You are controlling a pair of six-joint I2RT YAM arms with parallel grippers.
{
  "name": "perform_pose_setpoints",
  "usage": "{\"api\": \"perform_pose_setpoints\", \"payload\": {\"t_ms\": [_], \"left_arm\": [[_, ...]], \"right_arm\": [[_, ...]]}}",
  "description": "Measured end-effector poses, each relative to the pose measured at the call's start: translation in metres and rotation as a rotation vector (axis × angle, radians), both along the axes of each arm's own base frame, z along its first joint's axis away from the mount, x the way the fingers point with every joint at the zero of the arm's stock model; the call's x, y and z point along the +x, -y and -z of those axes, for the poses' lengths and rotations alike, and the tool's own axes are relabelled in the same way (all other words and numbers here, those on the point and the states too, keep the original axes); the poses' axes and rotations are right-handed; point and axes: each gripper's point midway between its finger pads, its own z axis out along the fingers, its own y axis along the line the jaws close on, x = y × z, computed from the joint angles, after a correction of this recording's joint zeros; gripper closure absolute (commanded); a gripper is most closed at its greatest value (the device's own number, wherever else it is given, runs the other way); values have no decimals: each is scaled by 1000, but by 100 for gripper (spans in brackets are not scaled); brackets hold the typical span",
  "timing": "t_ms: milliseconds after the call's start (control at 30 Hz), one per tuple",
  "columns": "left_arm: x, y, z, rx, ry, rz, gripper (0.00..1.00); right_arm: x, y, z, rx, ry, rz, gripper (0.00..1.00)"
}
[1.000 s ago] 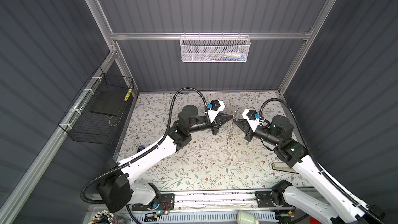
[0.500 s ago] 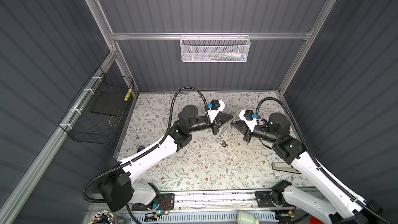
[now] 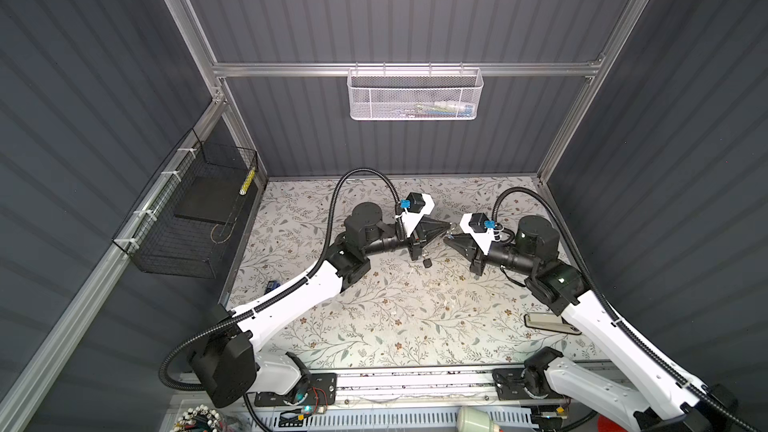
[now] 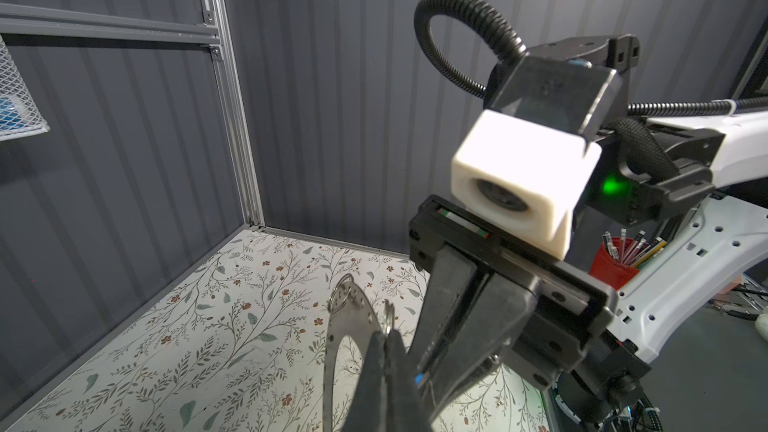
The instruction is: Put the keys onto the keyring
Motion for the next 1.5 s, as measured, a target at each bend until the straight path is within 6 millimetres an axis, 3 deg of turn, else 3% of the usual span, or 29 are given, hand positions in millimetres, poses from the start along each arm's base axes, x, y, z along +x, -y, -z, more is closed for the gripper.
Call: {"api": "perform_pose_setpoints", "payload": {"t_ms": [500,1033,1500], "left_arm": [[-3,-8,23,130,74,-14,100],[-6,-12,35,205,105,-15,100],[-5,-14,45,231,87,-19,100]], "right_arm": [[4,16,-4,-14,-4,109,100],[6,14,0,-70,-41,92,100],[8,11,7,-245,29,60,100]]}}
